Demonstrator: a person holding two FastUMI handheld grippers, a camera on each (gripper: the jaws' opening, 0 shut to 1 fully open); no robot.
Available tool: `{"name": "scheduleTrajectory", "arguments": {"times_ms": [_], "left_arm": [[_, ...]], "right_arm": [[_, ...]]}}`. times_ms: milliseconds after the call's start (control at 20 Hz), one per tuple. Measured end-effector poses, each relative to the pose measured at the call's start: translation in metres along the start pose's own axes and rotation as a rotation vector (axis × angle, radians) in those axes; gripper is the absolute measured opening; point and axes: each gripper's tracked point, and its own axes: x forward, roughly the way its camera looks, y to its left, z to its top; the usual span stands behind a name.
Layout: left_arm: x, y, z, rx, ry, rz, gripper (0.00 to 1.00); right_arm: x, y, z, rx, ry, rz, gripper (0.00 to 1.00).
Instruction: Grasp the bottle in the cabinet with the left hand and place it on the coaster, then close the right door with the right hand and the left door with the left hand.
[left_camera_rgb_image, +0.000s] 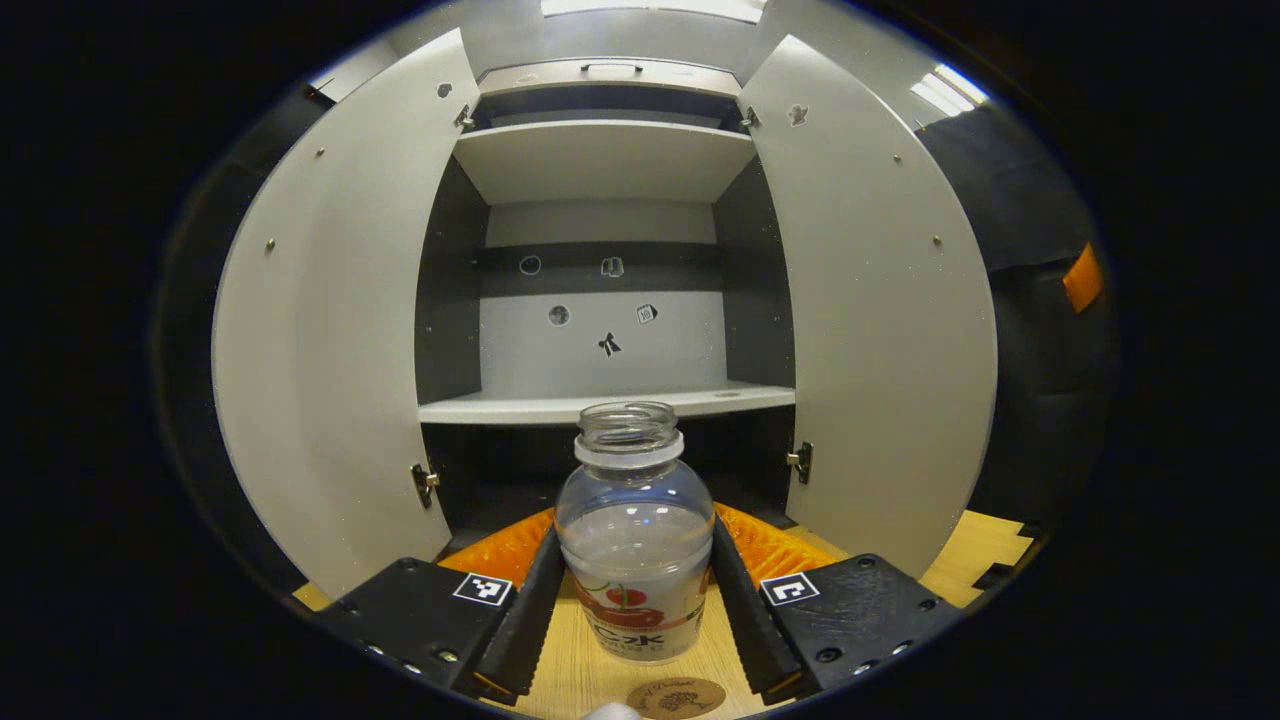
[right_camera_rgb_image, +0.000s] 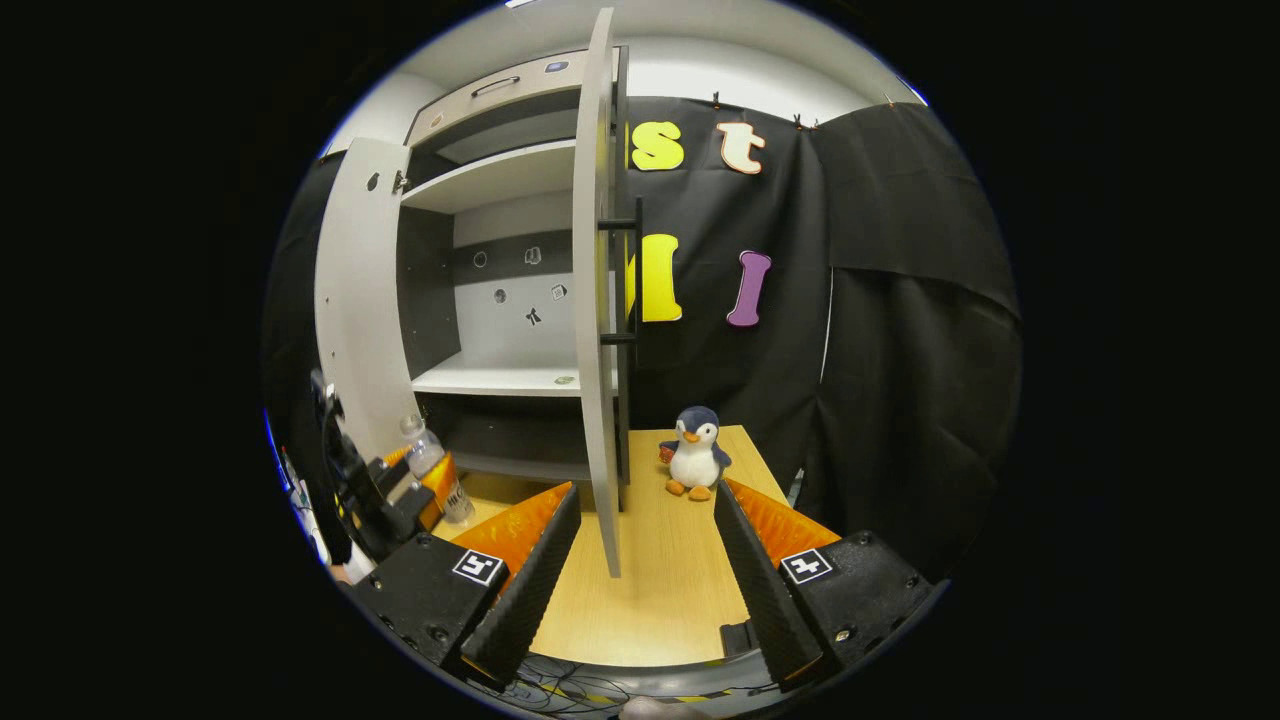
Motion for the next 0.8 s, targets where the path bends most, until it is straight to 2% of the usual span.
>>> {"name": "scheduleTrajectory", "arguments": {"times_ms": [150,200,250,450,800], "left_arm": [[-0.006,-0.010,-0.034,-0.007,0.011,-0.011,0.75],[-0.009,-0.011,-0.045,-0.012,0.016,-0.011,0.79],[-0.010,-0.013,-0.055,-0.015,0.018,-0.016,0.75],[-0.015,-0.017,-0.093,0.002,0.049,-0.022,0.75],[-0.018,-0.022,-0.129,-0.026,0.100,-0.036,0.75]], "right_arm": [[0.005,0.008,-0.004,-0.031,0.015,0.025,0.83],[0.008,0.010,-0.007,-0.041,0.027,0.031,0.83],[0.008,0.011,-0.012,-0.040,0.039,0.041,0.83],[0.015,0.018,-0.022,-0.044,0.073,0.067,0.83],[0.015,0.012,-0.038,-0.070,0.105,0.070,0.83]]}}
